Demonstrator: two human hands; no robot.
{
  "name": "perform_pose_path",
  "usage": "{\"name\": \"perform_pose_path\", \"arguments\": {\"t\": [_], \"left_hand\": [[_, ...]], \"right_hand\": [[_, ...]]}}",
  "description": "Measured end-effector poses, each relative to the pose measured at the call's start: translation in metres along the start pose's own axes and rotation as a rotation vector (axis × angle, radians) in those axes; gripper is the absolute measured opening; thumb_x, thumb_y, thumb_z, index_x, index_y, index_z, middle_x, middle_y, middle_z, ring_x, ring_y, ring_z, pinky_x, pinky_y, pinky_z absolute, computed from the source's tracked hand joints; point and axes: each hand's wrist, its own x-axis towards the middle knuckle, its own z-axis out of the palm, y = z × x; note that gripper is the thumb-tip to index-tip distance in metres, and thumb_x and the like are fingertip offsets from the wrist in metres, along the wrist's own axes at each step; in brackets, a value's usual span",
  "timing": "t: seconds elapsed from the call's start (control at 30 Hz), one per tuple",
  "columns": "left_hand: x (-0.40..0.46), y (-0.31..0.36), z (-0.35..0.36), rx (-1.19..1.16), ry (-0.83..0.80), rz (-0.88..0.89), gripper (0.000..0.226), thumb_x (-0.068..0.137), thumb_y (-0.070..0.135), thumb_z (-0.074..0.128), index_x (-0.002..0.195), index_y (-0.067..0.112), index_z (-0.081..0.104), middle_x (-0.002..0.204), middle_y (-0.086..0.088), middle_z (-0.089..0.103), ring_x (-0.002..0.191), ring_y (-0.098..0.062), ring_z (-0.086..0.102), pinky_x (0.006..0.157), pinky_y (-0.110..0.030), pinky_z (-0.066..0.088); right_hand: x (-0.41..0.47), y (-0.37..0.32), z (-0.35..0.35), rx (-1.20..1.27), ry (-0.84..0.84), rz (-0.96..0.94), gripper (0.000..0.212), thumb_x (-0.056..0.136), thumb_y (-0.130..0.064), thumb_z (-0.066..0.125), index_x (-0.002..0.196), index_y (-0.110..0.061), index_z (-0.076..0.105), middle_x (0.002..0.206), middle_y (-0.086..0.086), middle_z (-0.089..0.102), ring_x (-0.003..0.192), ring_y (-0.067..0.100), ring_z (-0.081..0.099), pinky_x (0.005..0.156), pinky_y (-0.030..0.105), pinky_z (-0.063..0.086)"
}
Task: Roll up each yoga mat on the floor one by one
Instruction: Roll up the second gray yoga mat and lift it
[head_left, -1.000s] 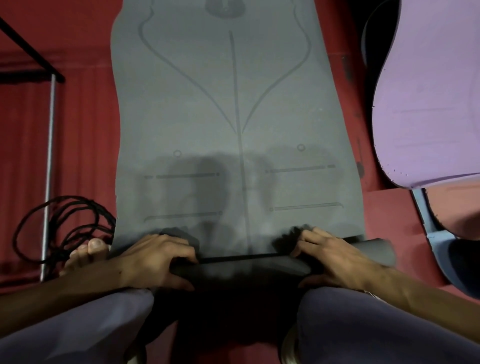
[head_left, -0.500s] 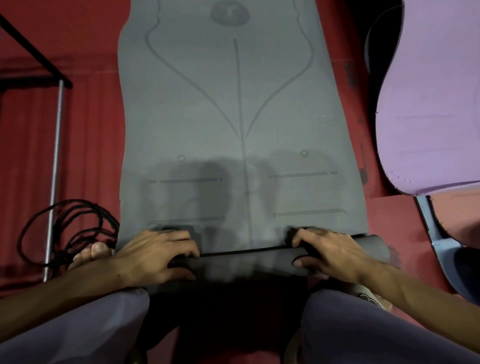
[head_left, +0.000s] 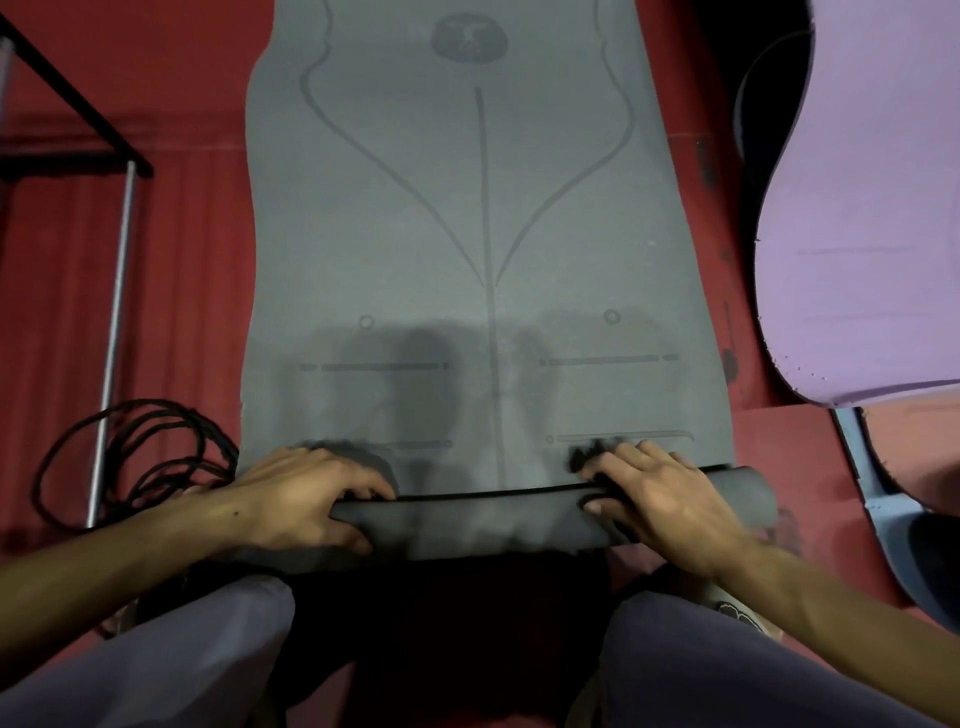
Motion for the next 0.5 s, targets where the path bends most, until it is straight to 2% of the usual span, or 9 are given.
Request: {"name": "perform_pose_path", "arguments": {"t": [0.07,0.13,0.17,0.27,0.4,0.5], "left_hand": [[0.000,-0.003,0.002,-0.062,-0.003,-0.027,0.052,0.073,0.080,0.070,0.116,0.065,0.045,0.114,0.039,0.060,0.102,0.013,0.056,0.083,-0.019,0.044],[0.000,-0.005,0.002,-0.065,-0.002,-0.029,0.049,0.076,0.080,0.069,0.116,0.064,0.047,0.117,0.037,0.054,0.100,0.016,0.050,0.077,-0.012,0.036],[-0.001,-0.006,0.000,-0.056,0.004,-0.032,0.050,0.076,0.081,0.067,0.120,0.064,0.049,0.120,0.035,0.049,0.102,0.016,0.047,0.075,-0.007,0.031],[0.000,-0.009,-0.006,-0.051,0.017,-0.063,0.058,0.073,0.090,0.053,0.127,0.070,0.054,0.120,0.029,0.042,0.110,0.013,0.043,0.076,-0.001,0.025],[0.000,-0.006,-0.009,0.020,0.033,-0.045,0.071,0.073,0.091,0.036,0.141,0.068,0.041,0.118,0.028,0.047,0.115,0.010,0.046,0.071,-0.005,0.026],[-0.007,-0.003,-0.017,0.063,0.096,-0.041,0.059,0.082,0.088,0.036,0.133,0.060,0.042,0.115,0.032,0.052,0.110,0.005,0.056,0.069,-0.015,0.035]], "right_hand": [[-0.001,-0.003,-0.003,-0.027,0.030,-0.015,0.043,0.099,-0.073,0.030,0.109,-0.041,0.057,0.103,-0.019,0.056,0.098,0.011,0.056,0.081,0.036,0.051],[-0.002,-0.004,-0.006,-0.041,0.044,-0.041,0.046,0.099,-0.076,0.030,0.103,-0.040,0.058,0.098,-0.018,0.056,0.096,0.011,0.057,0.079,0.035,0.051],[-0.003,-0.003,-0.008,-0.045,0.035,-0.051,0.050,0.096,-0.081,0.032,0.103,-0.040,0.060,0.099,-0.018,0.057,0.097,0.011,0.057,0.080,0.035,0.052],[-0.003,0.001,-0.011,-0.097,-0.007,-0.079,0.075,0.075,-0.098,0.042,0.114,-0.038,0.064,0.110,-0.014,0.053,0.102,0.015,0.053,0.086,0.035,0.052],[-0.001,0.001,-0.012,-0.169,0.013,-0.117,0.068,0.082,-0.089,0.045,0.118,-0.035,0.068,0.110,-0.011,0.050,0.101,0.017,0.053,0.081,0.039,0.055],[0.004,0.002,-0.014,-0.158,0.019,-0.090,0.069,0.087,-0.088,0.038,0.126,-0.040,0.068,0.110,-0.014,0.054,0.103,0.016,0.057,0.079,0.040,0.056]]}}
